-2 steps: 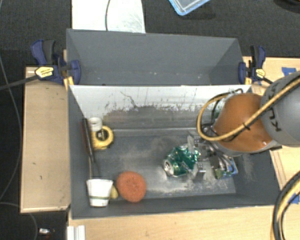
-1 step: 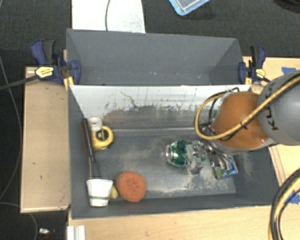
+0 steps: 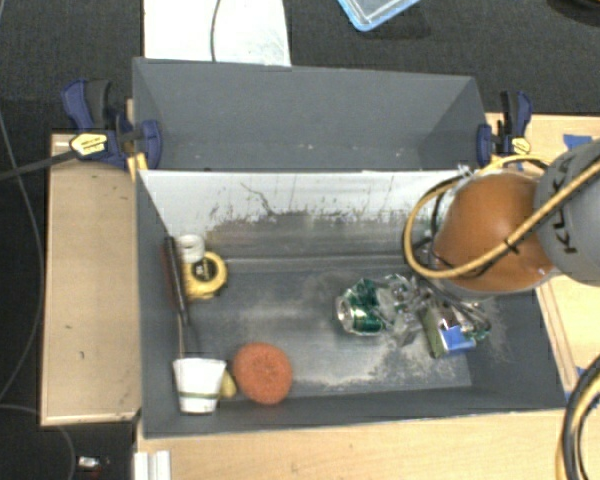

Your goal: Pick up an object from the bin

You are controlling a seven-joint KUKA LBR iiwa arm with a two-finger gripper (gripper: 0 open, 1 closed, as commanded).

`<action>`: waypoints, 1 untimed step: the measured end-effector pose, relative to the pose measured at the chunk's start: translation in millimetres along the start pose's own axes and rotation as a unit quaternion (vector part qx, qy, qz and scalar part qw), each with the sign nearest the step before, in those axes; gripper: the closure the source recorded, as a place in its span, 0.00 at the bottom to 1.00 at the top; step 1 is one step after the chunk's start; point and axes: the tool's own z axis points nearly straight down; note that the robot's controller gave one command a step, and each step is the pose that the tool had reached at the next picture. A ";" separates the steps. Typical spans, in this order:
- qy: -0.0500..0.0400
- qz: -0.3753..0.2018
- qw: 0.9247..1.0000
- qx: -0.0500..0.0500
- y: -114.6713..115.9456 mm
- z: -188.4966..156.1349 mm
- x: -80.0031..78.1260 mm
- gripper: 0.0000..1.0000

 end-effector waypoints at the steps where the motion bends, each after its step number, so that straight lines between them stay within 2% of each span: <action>1: 0.000 0.071 0.997 0.000 7.7 3.9 -19.0 1.00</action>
Offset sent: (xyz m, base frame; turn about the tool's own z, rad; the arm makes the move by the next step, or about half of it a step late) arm 0.0306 0.0413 -0.0043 -0.1692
